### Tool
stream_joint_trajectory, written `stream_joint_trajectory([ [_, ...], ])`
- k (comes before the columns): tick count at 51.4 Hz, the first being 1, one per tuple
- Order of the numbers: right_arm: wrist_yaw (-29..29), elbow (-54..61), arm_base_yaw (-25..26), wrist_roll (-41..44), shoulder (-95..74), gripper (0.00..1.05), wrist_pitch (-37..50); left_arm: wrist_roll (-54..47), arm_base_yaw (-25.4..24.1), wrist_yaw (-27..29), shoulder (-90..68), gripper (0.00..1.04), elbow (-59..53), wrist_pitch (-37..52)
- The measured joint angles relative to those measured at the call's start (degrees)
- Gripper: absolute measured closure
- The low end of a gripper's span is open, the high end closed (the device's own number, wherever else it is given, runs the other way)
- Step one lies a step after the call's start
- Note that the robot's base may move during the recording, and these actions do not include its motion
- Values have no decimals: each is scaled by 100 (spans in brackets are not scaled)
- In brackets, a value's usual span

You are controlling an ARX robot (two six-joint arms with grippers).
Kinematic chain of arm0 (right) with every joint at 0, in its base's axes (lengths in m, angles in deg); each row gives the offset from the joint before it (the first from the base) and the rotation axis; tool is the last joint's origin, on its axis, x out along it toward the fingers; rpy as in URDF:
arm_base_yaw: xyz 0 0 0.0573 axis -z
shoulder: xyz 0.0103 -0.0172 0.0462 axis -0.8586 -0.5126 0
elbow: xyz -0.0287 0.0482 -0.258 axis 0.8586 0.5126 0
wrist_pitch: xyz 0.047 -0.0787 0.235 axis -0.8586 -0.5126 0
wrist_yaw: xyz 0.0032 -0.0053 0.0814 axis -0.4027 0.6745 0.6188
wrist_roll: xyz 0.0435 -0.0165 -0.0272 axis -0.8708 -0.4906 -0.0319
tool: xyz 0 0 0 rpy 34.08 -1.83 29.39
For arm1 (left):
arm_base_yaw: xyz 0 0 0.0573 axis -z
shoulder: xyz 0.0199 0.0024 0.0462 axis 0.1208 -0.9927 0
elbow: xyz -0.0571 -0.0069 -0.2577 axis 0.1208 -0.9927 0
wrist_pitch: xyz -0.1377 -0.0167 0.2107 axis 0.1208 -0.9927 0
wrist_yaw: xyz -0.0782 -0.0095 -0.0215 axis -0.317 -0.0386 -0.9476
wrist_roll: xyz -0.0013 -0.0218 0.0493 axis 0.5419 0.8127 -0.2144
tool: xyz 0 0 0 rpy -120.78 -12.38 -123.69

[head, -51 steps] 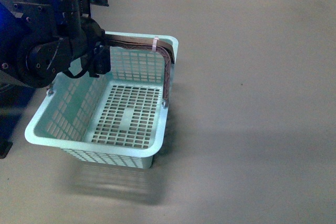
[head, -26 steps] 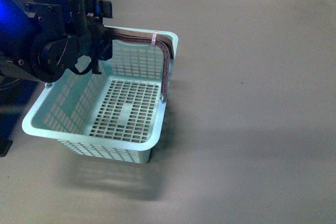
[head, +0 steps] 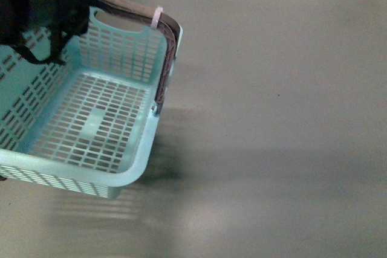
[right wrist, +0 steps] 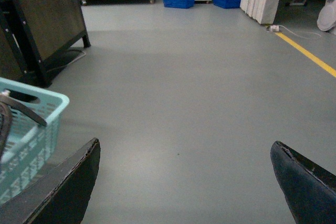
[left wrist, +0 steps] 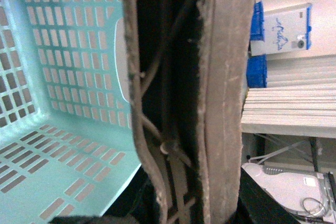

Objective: Pick mango and avocado into basket

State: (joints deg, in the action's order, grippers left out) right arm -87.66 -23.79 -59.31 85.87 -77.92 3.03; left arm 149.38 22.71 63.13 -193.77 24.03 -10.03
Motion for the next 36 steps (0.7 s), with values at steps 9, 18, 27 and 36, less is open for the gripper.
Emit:
stream_joint_trajectory([
  [9, 0, 0, 0, 0, 0, 9, 2, -525, 264, 170, 2087, 87, -1058, -463],
  [18, -2, 0, 0, 0, 0, 9, 2, -713, 501, 350, 3753, 87, -1685, -1012],
  [27, 0, 0, 0, 0, 2, 9, 2, -894, 719, 682, 5259, 87, -2028, -1602],
  [36, 2, 0, 0, 0, 2, 9, 0, -1145, 986, 857, 6520, 87, -2079, -2127],
])
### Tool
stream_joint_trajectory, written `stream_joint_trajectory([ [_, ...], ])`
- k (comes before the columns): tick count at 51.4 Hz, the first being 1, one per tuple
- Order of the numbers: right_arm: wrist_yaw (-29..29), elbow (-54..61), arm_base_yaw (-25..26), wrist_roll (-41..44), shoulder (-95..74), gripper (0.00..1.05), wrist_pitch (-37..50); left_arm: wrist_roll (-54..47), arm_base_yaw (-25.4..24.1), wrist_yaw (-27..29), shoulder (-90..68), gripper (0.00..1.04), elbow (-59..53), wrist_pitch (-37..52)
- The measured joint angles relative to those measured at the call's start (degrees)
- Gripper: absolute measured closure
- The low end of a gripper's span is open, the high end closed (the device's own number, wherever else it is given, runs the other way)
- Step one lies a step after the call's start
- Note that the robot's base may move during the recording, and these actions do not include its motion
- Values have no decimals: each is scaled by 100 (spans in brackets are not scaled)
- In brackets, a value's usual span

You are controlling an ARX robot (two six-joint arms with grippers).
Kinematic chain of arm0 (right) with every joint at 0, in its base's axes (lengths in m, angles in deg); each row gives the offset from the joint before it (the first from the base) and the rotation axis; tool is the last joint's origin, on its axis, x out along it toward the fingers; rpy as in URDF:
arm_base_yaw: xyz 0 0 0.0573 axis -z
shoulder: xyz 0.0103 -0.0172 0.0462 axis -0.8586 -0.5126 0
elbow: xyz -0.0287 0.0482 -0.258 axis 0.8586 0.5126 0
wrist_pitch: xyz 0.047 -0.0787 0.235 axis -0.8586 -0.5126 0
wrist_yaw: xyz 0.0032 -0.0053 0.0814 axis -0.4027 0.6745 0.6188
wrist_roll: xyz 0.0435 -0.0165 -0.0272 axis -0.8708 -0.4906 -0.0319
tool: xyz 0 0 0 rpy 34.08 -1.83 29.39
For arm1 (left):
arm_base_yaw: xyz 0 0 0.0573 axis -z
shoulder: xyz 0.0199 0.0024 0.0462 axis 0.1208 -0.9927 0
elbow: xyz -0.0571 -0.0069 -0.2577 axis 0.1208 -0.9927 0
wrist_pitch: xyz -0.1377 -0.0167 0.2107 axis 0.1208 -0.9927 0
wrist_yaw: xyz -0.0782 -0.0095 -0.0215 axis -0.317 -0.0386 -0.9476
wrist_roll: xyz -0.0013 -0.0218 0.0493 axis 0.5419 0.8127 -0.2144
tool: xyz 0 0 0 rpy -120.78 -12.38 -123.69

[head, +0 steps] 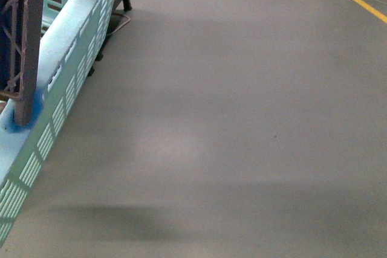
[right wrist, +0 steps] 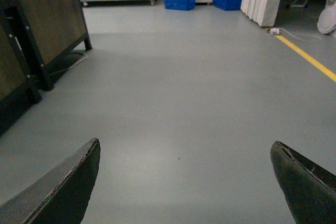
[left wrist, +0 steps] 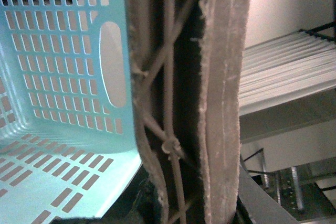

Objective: Pick mango and avocado into basket

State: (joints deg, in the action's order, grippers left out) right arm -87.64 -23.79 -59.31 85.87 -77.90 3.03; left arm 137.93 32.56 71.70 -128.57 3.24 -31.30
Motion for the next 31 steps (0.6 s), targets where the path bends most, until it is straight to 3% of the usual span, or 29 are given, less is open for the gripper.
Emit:
stream_joint_trajectory([
  [31, -7, 0, 0, 0, 0, 9, 0, -35, 22, -17, 11, 87, 0, -26],
])
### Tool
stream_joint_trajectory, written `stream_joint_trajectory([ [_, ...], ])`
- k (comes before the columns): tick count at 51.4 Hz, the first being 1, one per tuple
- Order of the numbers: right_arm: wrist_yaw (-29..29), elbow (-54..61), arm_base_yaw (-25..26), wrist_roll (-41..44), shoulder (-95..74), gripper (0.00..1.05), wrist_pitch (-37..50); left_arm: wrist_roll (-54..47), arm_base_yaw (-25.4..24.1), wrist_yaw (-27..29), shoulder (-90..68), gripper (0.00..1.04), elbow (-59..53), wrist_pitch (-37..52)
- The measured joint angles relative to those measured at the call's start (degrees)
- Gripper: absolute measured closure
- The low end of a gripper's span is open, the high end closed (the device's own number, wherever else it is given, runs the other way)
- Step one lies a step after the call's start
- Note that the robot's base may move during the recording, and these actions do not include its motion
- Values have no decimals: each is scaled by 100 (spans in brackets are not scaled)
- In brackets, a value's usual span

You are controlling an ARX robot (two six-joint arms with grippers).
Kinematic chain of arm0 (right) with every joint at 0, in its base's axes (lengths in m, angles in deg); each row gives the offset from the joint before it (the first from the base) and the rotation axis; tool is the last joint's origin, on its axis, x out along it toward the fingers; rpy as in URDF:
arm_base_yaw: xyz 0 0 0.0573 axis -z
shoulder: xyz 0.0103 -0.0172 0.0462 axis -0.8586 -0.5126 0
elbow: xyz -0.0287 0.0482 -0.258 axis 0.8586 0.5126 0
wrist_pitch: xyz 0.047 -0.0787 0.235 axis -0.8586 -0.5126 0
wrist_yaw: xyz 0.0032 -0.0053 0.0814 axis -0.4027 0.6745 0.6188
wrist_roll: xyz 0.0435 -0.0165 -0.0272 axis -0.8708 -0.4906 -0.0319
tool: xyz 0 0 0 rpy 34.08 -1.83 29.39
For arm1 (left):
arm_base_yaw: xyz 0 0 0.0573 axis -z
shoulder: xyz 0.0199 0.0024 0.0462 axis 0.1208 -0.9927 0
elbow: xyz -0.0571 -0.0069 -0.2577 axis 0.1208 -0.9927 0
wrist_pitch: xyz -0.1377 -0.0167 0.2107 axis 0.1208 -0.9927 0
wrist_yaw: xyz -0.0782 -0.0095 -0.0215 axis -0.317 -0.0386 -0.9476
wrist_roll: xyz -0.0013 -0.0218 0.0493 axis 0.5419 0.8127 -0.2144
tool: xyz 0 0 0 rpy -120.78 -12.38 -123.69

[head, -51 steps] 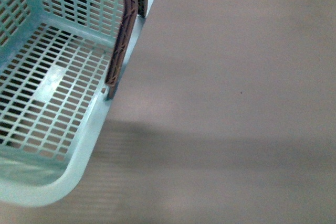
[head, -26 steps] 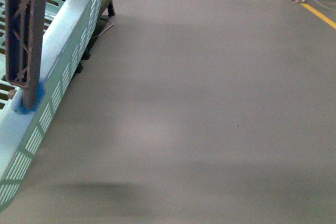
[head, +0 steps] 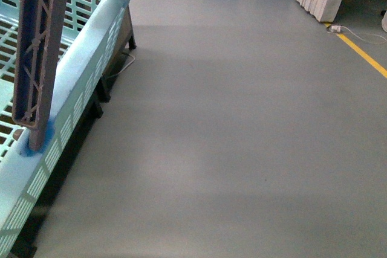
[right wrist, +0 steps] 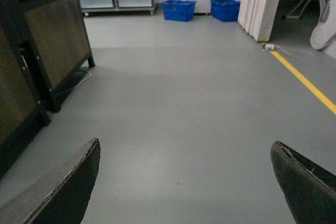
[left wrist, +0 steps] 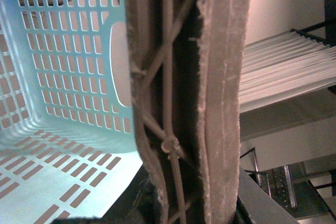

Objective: Pick mango and avocado into basket

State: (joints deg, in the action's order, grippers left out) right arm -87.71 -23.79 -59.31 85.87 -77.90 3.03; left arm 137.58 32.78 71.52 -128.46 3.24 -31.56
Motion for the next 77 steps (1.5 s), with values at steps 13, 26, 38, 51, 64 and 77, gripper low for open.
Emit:
stream_joint_trajectory([
  [13, 0, 0, 0, -2, 0, 9, 2, -4, 0, 2, 0, 87, 0, 0],
  [26, 4, 0, 0, -2, 0, 9, 2, -4, 0, -9, 0, 88, 0, 0],
  [38, 4, 0, 0, -2, 0, 9, 2, -2, 0, -2, 0, 88, 0, 0],
  [51, 4, 0, 0, -2, 0, 9, 2, -4, 0, -9, 0, 88, 0, 0],
  [64, 4, 0, 0, -2, 0, 9, 2, -9, 0, -7, 0, 88, 0, 0],
  [77, 2, 0, 0, -2, 0, 9, 4, -7, 0, -11, 2, 88, 0, 0],
])
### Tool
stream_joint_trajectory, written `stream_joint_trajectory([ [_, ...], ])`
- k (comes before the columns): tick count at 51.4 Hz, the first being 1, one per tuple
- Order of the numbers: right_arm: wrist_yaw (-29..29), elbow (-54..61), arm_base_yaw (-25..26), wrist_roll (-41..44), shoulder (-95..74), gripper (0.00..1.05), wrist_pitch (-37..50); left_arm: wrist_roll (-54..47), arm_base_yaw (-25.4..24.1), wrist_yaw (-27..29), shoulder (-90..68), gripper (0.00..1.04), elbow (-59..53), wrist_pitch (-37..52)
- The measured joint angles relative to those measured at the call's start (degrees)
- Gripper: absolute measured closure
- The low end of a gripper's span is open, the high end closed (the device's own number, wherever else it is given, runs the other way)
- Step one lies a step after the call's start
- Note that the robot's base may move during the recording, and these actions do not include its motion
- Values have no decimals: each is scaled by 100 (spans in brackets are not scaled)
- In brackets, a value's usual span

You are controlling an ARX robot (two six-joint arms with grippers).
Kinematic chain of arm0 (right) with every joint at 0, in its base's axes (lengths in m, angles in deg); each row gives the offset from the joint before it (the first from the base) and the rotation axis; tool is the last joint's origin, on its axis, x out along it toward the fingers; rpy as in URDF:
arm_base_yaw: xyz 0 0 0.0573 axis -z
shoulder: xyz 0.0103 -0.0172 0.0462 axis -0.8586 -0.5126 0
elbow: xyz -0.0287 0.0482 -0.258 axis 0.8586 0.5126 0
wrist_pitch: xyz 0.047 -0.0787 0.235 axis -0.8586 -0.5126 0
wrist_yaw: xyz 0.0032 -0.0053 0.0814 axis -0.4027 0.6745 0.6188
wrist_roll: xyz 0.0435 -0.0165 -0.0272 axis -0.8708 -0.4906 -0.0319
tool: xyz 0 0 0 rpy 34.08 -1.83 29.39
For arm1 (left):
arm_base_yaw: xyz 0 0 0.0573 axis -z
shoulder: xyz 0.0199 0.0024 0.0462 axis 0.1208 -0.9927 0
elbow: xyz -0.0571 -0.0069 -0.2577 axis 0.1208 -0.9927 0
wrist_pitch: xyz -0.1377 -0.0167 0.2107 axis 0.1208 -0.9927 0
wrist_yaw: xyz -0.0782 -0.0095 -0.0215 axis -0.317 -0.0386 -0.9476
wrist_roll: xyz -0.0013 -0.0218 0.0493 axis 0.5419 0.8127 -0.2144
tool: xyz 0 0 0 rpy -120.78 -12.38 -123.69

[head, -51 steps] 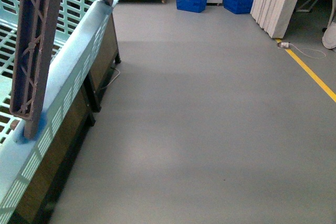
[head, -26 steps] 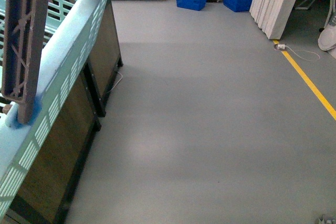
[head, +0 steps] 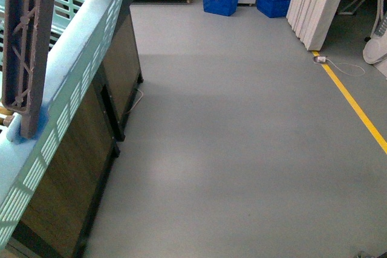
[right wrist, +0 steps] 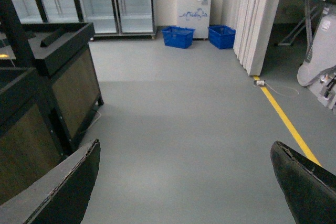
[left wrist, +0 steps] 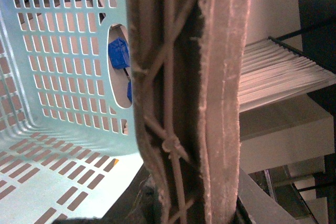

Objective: Pick mango and avocado into basket

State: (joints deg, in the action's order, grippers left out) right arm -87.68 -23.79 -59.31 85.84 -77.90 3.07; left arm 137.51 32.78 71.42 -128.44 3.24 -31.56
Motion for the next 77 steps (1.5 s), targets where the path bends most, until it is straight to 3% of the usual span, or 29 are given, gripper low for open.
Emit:
stream_joint_trajectory([
  [77, -2, 0, 7, 0, 4, 9, 2, 4, 20, 4, -4, 88, -7, -7],
])
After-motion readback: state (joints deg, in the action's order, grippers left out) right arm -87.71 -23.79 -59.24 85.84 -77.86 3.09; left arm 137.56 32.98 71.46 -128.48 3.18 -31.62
